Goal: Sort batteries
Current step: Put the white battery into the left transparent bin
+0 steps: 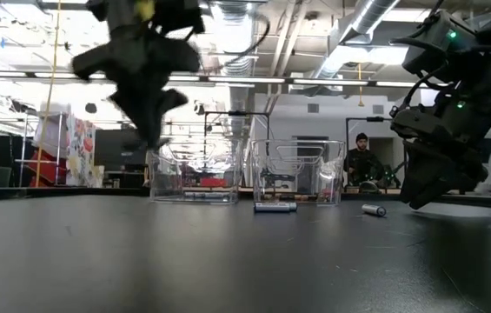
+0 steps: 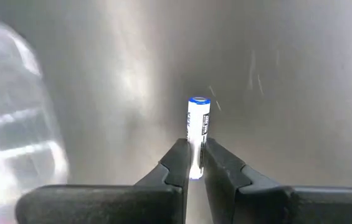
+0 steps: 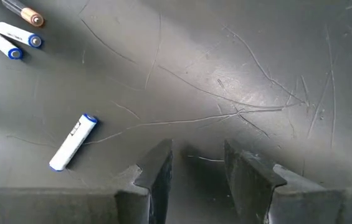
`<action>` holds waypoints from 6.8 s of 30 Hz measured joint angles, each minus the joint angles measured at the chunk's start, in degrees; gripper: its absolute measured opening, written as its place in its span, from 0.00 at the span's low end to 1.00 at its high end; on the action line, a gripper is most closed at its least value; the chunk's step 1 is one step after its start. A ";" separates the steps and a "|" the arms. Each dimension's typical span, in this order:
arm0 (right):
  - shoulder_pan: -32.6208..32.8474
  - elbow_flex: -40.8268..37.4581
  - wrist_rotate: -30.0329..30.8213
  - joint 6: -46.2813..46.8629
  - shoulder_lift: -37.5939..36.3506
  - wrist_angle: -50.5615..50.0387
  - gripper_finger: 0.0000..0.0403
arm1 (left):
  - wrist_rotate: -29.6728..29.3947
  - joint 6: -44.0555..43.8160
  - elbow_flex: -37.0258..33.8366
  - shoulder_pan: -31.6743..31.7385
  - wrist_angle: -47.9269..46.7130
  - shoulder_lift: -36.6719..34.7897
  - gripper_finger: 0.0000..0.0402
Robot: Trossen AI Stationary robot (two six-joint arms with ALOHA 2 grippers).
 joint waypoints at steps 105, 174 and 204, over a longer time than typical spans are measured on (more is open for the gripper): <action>12.95 12.08 -4.42 6.88 -0.09 -6.92 0.40 | -16.81 -49.76 15.11 -11.68 7.90 8.76 0.35; 2.89 38.42 -8.04 34.47 35.35 -29.44 0.16 | -19.91 -43.17 -32.05 -11.62 17.64 -48.31 0.35; 4.94 41.70 -8.96 34.29 31.92 -33.97 0.10 | -15.74 -42.32 -32.03 -11.27 17.49 -48.31 0.35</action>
